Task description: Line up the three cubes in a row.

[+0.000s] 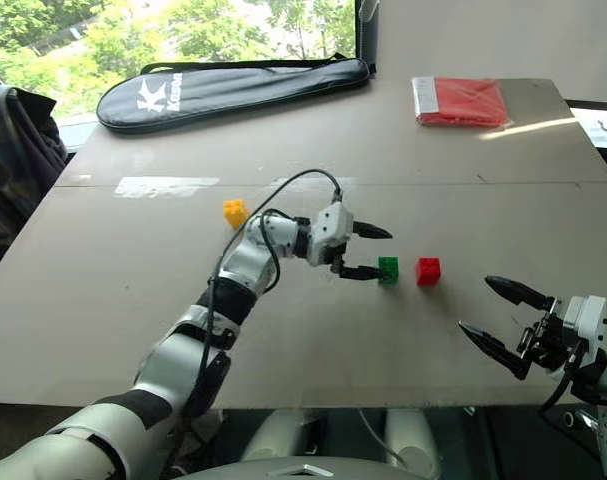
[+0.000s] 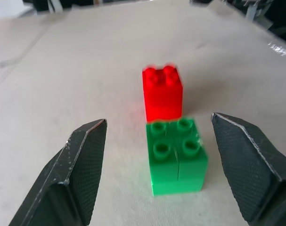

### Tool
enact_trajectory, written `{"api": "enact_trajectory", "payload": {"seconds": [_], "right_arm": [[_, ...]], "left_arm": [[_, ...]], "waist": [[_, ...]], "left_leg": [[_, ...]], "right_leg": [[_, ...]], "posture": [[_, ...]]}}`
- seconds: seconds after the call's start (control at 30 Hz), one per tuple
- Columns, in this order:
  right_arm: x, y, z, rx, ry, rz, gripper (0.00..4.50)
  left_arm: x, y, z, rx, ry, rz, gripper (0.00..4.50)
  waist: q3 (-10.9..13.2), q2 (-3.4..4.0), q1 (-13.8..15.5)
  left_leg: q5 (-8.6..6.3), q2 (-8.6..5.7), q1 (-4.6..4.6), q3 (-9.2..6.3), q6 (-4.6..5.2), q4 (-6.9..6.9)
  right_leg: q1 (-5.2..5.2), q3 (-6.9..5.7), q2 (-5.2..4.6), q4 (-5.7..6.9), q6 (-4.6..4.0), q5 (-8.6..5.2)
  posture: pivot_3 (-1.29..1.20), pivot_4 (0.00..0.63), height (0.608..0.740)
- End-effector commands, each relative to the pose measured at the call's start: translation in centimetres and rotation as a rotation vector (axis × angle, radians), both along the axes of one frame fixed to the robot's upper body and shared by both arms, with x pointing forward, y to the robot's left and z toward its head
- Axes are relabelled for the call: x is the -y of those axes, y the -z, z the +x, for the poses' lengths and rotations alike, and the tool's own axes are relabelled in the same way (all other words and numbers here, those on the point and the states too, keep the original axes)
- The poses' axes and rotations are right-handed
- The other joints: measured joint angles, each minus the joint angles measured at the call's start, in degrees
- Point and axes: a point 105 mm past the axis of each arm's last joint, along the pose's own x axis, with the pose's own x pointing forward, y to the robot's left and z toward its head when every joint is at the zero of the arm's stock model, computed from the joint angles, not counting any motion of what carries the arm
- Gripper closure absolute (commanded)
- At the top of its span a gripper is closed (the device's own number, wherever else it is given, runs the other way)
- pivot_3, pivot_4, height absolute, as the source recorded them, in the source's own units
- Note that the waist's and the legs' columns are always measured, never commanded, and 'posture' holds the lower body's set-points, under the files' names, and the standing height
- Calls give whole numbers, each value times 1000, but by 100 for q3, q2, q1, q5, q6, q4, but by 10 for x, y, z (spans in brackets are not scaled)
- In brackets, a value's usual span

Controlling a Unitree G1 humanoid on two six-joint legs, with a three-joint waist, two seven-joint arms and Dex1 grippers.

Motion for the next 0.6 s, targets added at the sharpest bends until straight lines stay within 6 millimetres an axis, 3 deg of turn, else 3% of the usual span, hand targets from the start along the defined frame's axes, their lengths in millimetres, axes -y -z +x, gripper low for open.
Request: {"api": "enact_trajectory", "payload": {"seconds": [0.03,0.13,0.27,0.47,0.6], "right_arm": [[-15,-23,5,72,-81,14,0],[-26,-38,13,116,-104,54,0],[-39,-53,21,142,-131,80,0],[-41,-55,28,130,-118,91,0],[-37,-48,28,114,-100,84,0]], "left_arm": [[-29,-47,5,30,-101,-145,886],[-56,-54,14,26,-293,-224,886],[-105,-48,23,12,-609,-309,886],[-185,-37,33,116,-1114,-315,886],[-203,-22,29,119,-1263,-293,886]], "waist": [[0,1,-22],[-2,5,-28],[-5,9,7],[-3,5,96],[-3,5,164]], "left_leg": [[0,2,3,3,0,1],[0,10,10,5,0,2],[1,14,10,5,-2,1],[1,9,-11,-4,-4,4],[0,6,-9,-3,-3,3]], "right_leg": [[0,5,1,3,0,0],[1,7,5,8,-1,1],[-1,11,8,5,-2,1],[-14,3,0,1,-3,1],[-13,3,-2,1,-3,2]], "posture": [[0,150,732],[0,150,732],[0,150,732],[0,150,732],[0,150,732]]}}
